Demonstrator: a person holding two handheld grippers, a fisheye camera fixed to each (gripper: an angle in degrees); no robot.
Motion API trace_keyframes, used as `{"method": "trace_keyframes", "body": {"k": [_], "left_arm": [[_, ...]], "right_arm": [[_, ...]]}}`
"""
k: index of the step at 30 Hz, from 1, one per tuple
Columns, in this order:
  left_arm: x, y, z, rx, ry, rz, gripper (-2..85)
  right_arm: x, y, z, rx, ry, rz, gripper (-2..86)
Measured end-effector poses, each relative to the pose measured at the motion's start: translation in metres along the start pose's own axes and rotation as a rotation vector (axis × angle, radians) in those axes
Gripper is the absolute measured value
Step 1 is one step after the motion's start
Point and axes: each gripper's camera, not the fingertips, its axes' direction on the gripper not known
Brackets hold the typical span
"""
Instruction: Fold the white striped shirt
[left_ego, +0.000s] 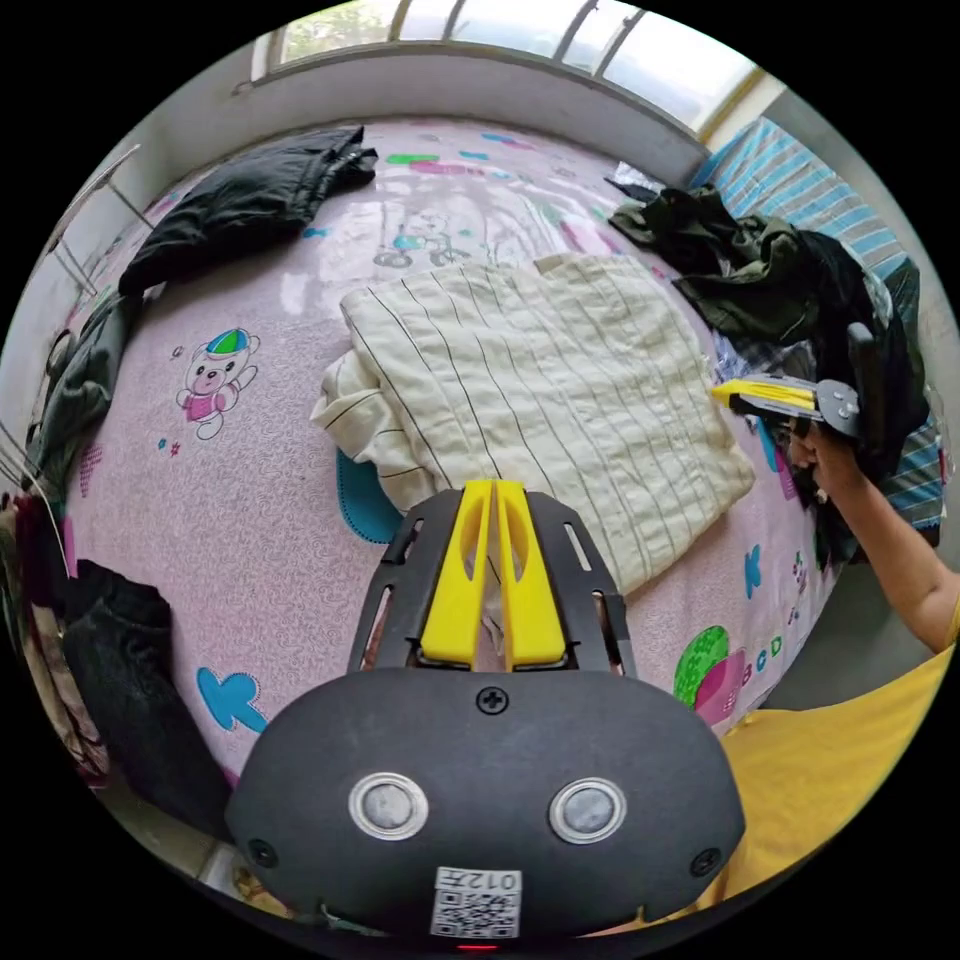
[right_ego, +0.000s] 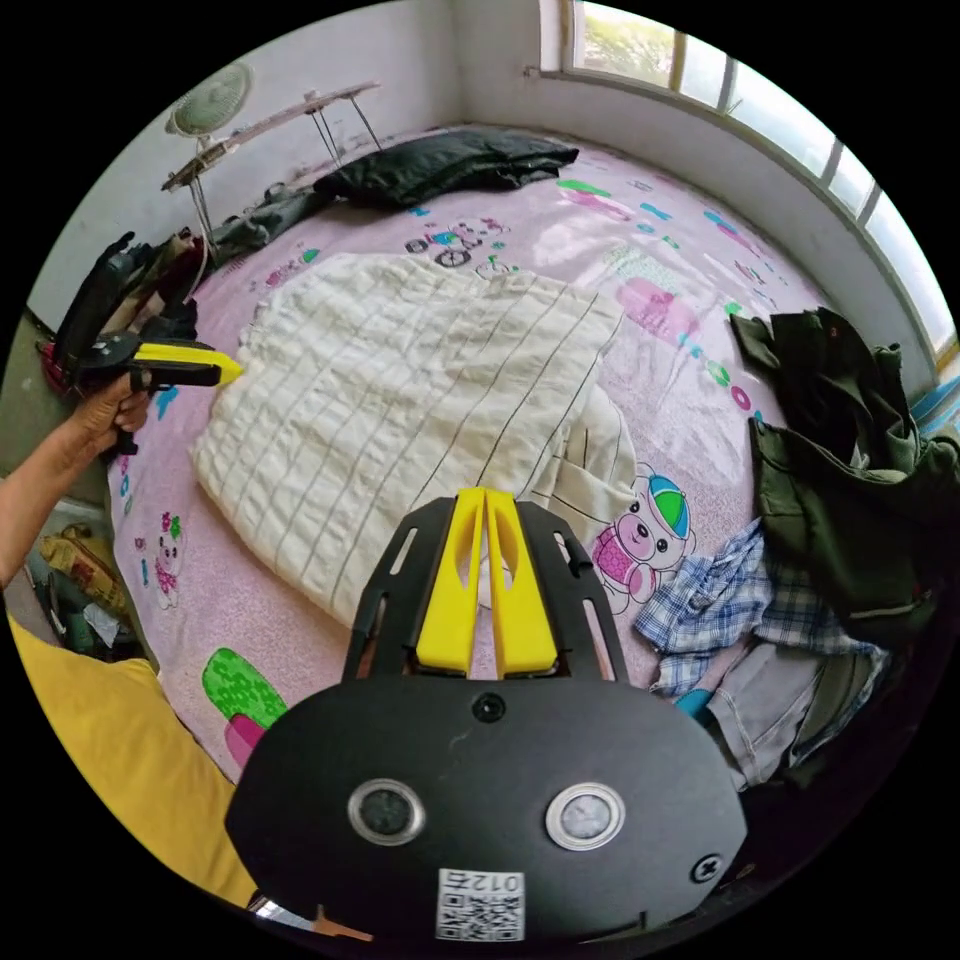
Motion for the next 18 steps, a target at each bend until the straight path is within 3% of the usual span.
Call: {"method": "trace_keyframes", "body": {"k": [11,16,18], "left_arm": [[-0.032,0.004,0.043,-0.076,0.079,-0.073,0.4],[-0.056,0.035,0.029,0.026,0.083,-0.259,3.2],[-0.075,0.059,0.035,0.023,0.229,-0.35,5.6]], "right_arm": [[0.027,0.019,0.037,-0.089,-0.033,0.051,0.5],[0.056,0.06,0.015,0.035,-0.122,0.182,2.9],[0.071,0.083,0.015,0.031,-0.207,0.256,5.1]]}}
